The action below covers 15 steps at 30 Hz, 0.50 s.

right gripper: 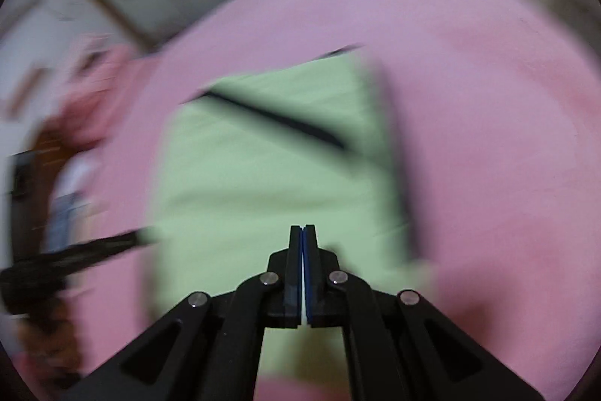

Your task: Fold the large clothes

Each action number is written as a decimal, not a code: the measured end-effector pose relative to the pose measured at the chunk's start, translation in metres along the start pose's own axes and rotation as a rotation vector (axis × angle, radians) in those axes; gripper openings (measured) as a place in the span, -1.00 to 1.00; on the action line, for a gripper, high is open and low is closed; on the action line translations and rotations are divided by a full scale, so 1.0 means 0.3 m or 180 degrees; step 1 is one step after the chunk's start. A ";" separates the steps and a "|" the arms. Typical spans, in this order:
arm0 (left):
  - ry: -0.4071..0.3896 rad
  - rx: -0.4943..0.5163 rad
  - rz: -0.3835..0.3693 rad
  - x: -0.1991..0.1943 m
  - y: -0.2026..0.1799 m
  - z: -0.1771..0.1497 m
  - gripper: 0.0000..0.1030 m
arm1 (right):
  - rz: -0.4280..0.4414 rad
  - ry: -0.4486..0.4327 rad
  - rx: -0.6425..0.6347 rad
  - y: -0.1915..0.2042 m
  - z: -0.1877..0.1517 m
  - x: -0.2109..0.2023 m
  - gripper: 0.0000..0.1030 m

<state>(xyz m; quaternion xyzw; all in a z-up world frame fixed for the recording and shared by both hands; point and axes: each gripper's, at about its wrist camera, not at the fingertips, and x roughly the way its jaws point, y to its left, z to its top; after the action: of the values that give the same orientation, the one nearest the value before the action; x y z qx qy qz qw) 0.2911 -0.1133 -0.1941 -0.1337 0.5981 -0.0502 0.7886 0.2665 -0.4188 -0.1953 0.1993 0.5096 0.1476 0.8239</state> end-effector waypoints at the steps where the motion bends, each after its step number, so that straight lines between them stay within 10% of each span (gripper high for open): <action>1: 0.0080 -0.0011 -0.0048 0.016 -0.016 -0.023 -0.87 | 0.0221 0.0157 0.0058 0.018 -0.024 0.028 -1.00; 4: 0.0341 0.0019 0.0196 0.078 -0.023 -0.093 -0.88 | -0.0006 0.0693 0.0003 0.036 -0.121 0.137 -1.00; 12: 0.0223 -0.0150 0.0239 0.029 -0.037 -0.100 -0.93 | -0.0712 0.0253 0.0897 -0.175 -0.107 -0.046 -1.00; 15: 0.0055 -0.0079 -0.0014 0.037 -0.104 -0.058 -0.87 | -0.0119 0.0024 0.0660 -0.094 -0.033 -0.001 -1.00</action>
<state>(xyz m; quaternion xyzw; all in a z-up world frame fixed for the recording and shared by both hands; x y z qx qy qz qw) 0.2802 -0.1486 -0.2003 -0.1444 0.6052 -0.0457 0.7815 0.2586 -0.4418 -0.2124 0.2734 0.5289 0.0794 0.7995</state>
